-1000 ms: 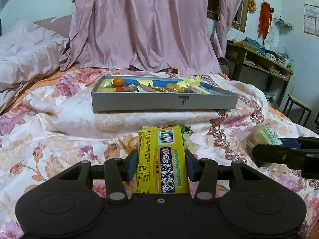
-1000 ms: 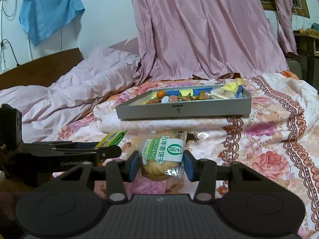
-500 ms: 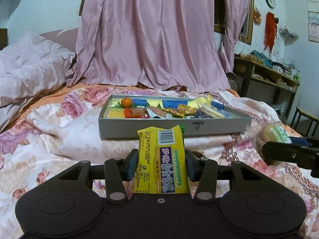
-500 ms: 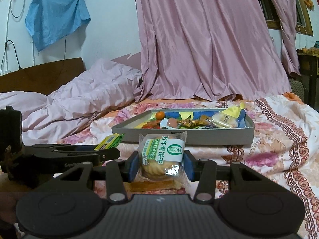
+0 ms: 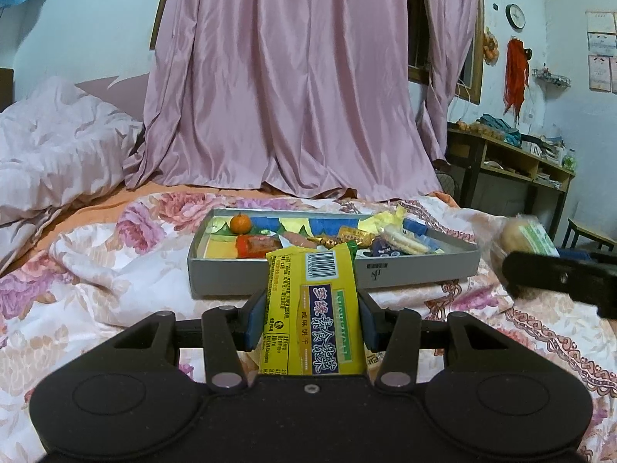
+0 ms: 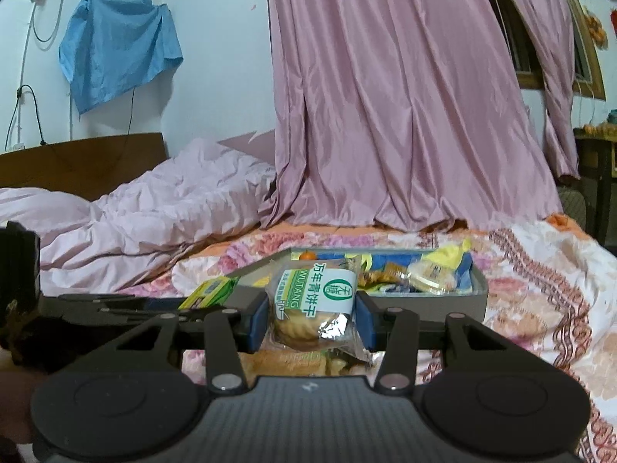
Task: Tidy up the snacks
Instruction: 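Carry the wafer bar and biscuit pack over the tray with both tools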
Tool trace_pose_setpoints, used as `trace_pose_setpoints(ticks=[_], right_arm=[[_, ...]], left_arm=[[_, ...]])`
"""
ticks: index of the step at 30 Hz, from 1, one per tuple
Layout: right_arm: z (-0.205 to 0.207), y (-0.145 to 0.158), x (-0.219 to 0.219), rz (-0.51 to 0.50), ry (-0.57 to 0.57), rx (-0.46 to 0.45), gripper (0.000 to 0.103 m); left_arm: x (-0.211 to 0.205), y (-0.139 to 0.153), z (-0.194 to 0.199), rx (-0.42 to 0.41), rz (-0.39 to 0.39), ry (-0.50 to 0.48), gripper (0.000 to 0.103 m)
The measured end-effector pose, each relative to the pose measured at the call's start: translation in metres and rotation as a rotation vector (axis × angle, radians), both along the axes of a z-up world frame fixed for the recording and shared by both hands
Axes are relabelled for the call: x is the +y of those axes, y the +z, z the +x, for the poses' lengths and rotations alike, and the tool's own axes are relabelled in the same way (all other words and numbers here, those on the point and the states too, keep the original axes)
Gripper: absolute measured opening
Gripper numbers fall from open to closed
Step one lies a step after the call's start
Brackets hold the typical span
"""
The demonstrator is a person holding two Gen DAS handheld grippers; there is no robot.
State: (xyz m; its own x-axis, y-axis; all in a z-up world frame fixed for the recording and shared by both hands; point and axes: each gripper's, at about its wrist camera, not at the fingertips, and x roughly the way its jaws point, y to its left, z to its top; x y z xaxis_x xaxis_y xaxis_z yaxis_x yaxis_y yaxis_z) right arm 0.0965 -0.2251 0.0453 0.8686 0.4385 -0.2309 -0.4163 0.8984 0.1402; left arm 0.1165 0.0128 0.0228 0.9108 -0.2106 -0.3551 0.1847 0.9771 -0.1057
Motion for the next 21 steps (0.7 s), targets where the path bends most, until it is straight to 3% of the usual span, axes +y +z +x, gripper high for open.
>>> trace_pose_setpoints(ticks=[8,21], right_arm=[[0.016,0.004,0.006,0.003,-0.012,-0.058,0.051],[0.064,0.012,0.011,0.003,-0.056,-0.160,0.051]], left_arm=[[0.003,0.003,0.009,-0.025,-0.011,0.016,0.050],[0.012,0.014,0.055,-0.140,-0.037,0.052,0.050]])
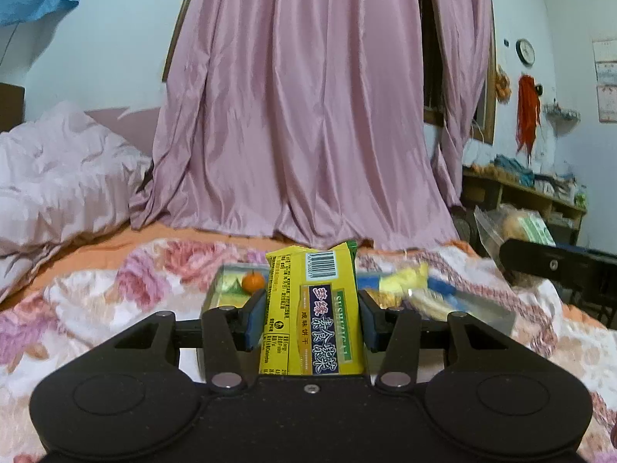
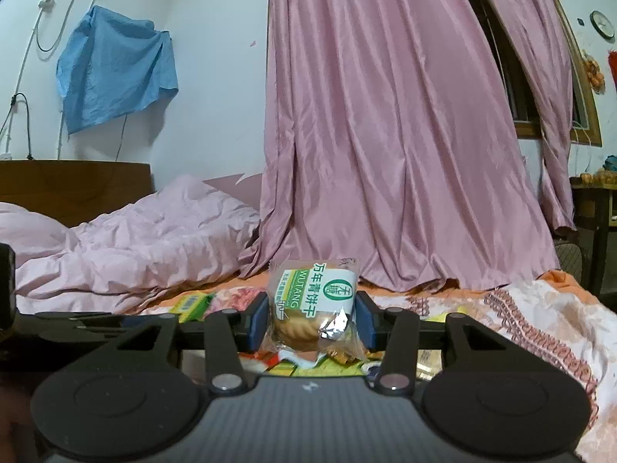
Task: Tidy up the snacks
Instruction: 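Carry the wafer bar and biscuit pack over the tray with both tools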
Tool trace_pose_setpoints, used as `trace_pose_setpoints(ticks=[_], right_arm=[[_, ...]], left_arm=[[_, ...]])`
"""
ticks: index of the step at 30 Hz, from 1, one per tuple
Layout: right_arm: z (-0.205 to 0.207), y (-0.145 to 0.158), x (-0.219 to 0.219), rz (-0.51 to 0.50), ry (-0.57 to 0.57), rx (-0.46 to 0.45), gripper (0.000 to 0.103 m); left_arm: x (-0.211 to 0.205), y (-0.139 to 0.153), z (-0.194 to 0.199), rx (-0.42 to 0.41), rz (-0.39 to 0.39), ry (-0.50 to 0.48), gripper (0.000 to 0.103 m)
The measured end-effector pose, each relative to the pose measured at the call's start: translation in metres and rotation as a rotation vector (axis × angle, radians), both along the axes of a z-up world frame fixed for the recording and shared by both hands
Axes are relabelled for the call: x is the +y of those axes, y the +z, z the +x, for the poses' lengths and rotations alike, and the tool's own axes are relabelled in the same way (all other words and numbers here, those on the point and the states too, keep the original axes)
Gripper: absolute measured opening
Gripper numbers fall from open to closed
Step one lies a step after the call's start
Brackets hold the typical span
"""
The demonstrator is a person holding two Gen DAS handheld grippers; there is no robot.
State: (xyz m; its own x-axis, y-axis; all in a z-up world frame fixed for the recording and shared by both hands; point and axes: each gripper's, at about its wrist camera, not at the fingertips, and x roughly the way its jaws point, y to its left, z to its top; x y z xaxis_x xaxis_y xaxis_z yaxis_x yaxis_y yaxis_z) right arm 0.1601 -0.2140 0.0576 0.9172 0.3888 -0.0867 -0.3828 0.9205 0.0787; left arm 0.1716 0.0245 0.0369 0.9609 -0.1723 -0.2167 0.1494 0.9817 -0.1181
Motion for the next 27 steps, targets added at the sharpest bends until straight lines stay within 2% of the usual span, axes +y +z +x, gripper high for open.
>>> trace_pose_setpoints(ticks=[13,19,24,27], right_arm=[[0.053,0.012,-0.011,0.037,-0.067,-0.063,0.051],[0.075,0.014,-0.010,0.047,-0.073,-0.069,0.051],[0.098,0.009,-0.003,0.050,-0.056,-0.001,0.052],[0.110,-0.003,0.000,0.037,-0.052,0.075,0.052]], left_arm=[[-0.008,0.012,0.056,-0.072,0.002,-0.023,0.050],[-0.015,0.011,0.078,-0.067,-0.010,-0.041,0.050],[-0.021,0.005,0.098,-0.016,-0.045,-0.061,0.050],[-0.026,-0.003,0.107,0.035,-0.022,-0.063,0.050]])
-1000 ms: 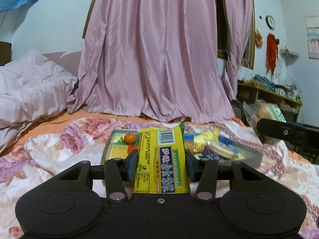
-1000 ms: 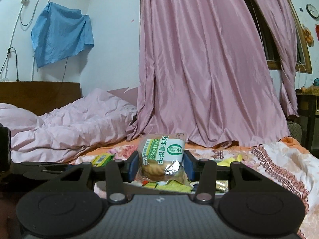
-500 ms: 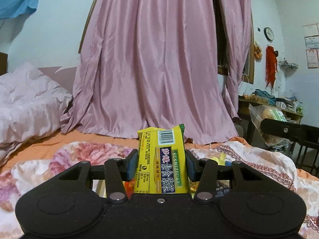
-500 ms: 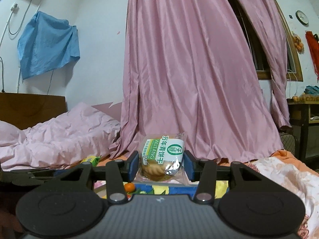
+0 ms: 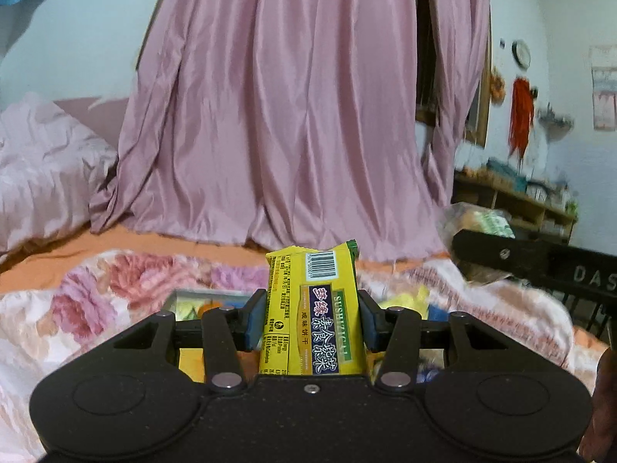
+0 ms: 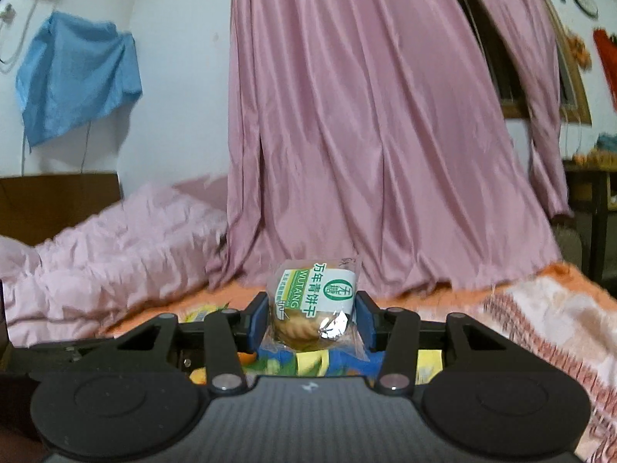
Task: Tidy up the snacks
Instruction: 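Carry the wafer bar and biscuit pack over the tray with both tools, then open the left tool to drop the wafer bar while the right tool releases the biscuit pack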
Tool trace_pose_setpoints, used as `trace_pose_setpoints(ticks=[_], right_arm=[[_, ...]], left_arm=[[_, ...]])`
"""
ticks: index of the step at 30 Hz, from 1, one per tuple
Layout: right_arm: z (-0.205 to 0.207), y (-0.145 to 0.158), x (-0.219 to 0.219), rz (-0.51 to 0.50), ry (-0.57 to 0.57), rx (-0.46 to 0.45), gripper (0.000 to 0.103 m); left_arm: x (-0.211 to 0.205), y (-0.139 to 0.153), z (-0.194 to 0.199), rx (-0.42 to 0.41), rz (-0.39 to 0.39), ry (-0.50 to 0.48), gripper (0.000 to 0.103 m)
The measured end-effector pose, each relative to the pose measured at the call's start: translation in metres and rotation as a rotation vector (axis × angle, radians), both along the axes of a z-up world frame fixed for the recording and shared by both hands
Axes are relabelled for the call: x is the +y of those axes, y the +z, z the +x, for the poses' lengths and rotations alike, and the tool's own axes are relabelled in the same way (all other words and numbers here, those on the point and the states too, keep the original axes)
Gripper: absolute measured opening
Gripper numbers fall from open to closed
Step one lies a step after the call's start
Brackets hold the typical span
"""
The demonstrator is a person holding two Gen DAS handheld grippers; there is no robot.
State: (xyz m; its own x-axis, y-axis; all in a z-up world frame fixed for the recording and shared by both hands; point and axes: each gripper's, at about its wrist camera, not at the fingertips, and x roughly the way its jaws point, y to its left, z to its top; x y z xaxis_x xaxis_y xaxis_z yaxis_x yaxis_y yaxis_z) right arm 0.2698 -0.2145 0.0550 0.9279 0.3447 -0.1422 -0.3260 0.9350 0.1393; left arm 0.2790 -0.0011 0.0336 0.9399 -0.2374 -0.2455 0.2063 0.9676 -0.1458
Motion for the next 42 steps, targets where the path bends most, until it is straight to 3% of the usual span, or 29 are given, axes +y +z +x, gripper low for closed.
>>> trace_pose_setpoints(ticks=[10,23,35,39,42], right_arm=[[0.031,-0.041,-0.005,-0.035,-0.021,0.241,0.052],[0.045,-0.065,0.008,-0.094,-0.004,0.341,0.052],[0.039,-0.062,0.009,-0.086,0.001,0.319,0.067],[0.033,-0.056,0.010,-0.088,-0.006,0.294,0.083],[0.031,-0.053,0.012,-0.104,-0.013,0.279,0.087]], left_arm=[[0.001,-0.025,0.017,0.132,0.014,-0.002,0.050],[-0.006,-0.042,0.023,0.196,0.051,-0.002,0.050],[0.000,-0.037,0.022,0.180,0.026,0.017,0.062],[0.003,-0.030,0.019,0.153,0.028,0.039,0.073],[0.008,-0.027,0.018,0.142,0.023,0.054,0.081]])
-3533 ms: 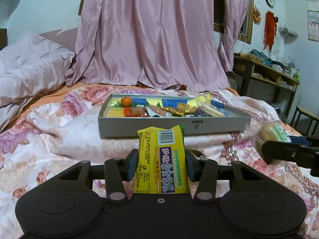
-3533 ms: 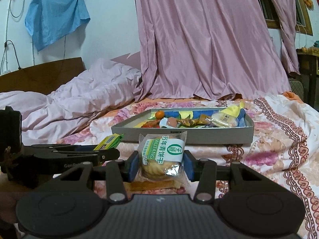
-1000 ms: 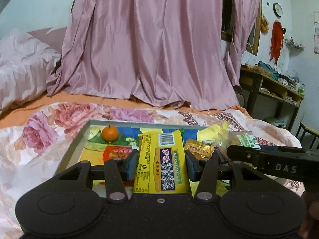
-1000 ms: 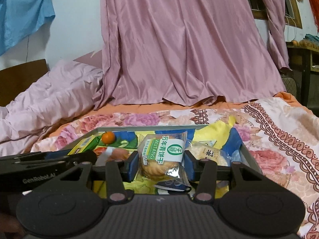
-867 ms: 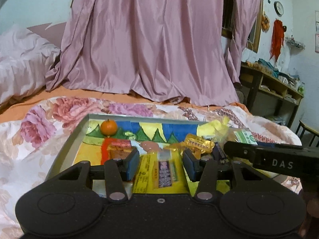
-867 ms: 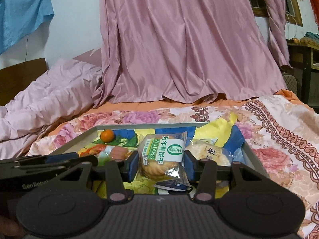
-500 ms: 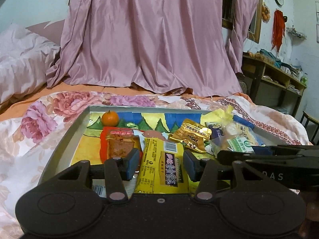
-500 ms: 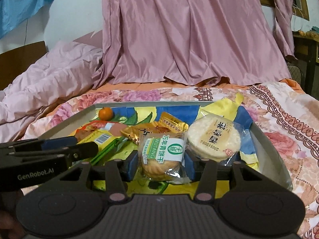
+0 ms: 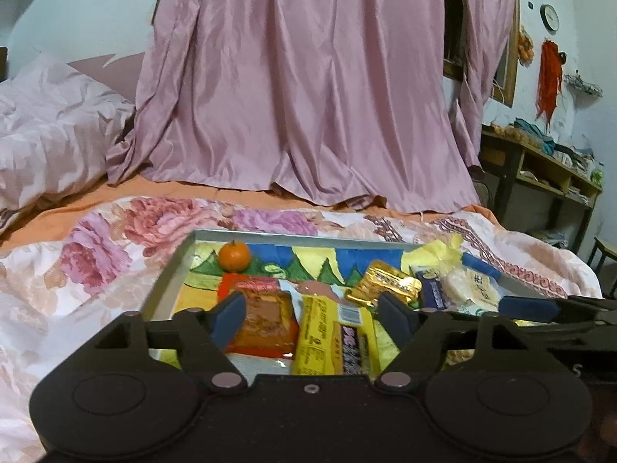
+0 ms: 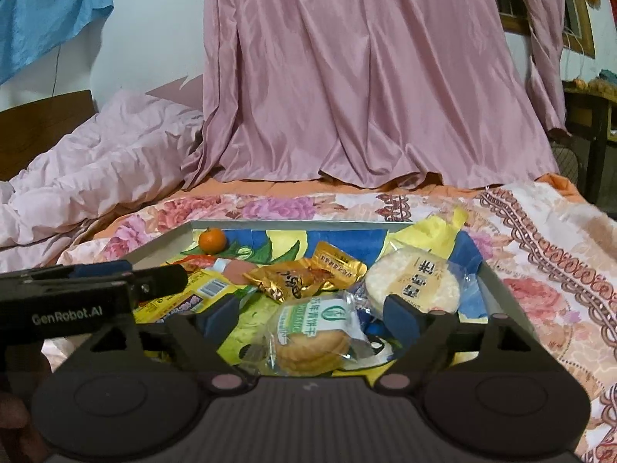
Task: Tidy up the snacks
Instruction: 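Open the left tool to drop the wafer bar while the right tool releases the biscuit pack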
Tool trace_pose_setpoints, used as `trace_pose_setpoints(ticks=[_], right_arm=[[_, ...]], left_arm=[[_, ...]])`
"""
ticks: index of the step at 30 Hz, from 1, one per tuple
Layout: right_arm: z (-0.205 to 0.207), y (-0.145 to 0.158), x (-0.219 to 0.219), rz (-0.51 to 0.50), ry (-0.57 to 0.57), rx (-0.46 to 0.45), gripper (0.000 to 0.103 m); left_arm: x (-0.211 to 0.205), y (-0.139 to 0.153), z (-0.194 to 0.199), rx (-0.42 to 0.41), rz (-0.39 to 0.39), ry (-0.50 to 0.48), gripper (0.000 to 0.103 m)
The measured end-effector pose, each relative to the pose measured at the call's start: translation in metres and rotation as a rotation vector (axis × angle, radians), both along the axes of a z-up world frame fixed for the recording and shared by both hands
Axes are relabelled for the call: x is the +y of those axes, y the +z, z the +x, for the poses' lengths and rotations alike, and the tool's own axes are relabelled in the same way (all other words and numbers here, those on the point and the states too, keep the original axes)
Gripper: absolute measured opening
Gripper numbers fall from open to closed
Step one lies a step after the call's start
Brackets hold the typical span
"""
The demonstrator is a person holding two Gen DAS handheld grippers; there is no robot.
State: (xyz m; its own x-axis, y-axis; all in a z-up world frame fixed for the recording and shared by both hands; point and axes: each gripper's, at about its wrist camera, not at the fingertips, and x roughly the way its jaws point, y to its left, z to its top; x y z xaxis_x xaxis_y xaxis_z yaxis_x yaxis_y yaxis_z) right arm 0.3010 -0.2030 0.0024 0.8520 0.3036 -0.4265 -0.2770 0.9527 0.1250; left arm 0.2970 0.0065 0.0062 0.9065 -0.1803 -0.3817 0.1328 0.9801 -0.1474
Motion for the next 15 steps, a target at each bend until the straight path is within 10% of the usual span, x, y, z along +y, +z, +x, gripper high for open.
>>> trace_pose_setpoints(ticks=[7,15], right_arm=[[-0.003,0.007,-0.007,0.009,-0.030,-0.030,0.100],[-0.008,0.023,-0.018,0.064,-0.068,-0.071,0.103]], left_arm=[[0.008,0.008,-0.001,-0.018,-0.027,0.052,0.102],[0.010,0.019,-0.008,-0.041,-0.049,0.044,0.102]])
